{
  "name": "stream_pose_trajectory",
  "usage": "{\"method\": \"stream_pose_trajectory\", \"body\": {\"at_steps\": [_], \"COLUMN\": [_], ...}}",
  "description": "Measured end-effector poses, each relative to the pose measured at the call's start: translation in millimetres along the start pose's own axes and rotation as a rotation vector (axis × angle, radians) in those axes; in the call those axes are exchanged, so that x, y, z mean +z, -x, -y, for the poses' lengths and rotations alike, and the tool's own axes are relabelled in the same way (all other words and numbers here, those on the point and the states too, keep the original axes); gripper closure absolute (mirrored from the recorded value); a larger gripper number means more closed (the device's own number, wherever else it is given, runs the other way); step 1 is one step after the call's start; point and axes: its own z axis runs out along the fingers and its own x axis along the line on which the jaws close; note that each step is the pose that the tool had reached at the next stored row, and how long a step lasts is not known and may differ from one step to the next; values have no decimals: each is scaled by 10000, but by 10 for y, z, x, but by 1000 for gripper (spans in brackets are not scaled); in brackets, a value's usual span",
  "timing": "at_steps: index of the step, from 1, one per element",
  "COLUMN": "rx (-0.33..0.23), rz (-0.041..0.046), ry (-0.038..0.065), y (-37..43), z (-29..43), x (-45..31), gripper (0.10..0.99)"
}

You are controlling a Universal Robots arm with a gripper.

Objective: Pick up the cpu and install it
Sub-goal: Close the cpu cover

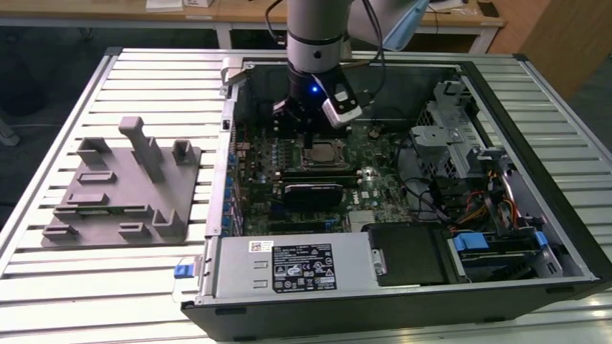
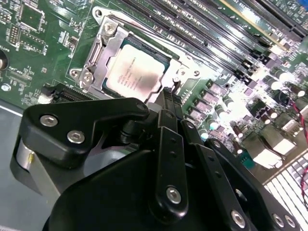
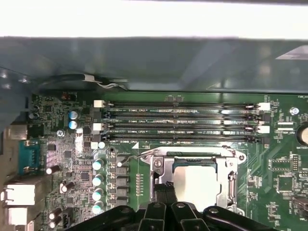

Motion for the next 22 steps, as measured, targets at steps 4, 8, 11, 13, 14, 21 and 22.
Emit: {"method": "stream_pose_trajectory", "body": {"at_steps": [4, 8, 11, 13, 14, 21, 22], "rx": [0, -1, 0, 0, 0, -1, 0], "rz": [0, -1, 2, 0, 0, 0, -1], "ry": [-3, -12, -9, -12, -13, -13, -13], "y": [1, 1, 2, 1, 4, 115, 137], "z": [0, -1, -1, -1, -1, -2, -2], "x": [-65, -125, -131, -133, -134, -133, -132], "gripper": [980, 980, 980, 980, 980, 980, 980]}}
